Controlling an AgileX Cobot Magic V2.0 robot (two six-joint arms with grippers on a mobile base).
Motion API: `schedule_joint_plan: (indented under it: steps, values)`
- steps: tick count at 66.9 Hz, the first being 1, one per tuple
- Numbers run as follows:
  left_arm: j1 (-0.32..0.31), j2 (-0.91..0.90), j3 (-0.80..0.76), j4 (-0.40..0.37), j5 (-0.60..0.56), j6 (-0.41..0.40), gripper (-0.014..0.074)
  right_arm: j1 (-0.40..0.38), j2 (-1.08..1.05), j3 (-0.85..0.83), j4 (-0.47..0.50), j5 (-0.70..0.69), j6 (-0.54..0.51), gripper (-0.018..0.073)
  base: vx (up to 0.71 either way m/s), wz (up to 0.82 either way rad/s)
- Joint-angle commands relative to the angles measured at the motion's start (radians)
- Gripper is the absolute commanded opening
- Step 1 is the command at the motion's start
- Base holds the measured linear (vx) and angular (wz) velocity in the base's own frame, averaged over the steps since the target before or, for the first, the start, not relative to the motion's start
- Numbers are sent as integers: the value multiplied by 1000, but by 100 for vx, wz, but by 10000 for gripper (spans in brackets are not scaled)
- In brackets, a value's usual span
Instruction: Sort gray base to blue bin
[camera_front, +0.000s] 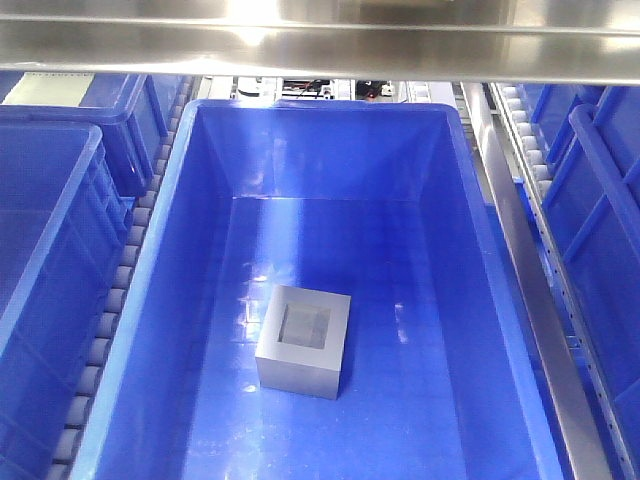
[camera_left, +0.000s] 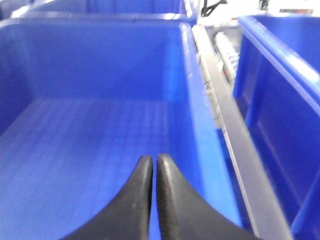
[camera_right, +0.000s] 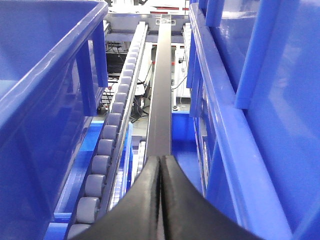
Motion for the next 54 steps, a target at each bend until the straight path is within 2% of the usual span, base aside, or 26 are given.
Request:
schedule_joint_plan:
  steps: [1,22,54]
  values:
    - [-24,-17,-11,3,-106,2,-8,-2,-7,6,-9,-80,-12,-5,0,0]
    - [-32,-17,-11,-5,-173,0,-8,-2,-7,6,-9,-80,-12,-5,0,0]
    - [-32,-17,-12,-4,-144,0,-8,-2,-7,6,-9,-79,-12,-5,0,0]
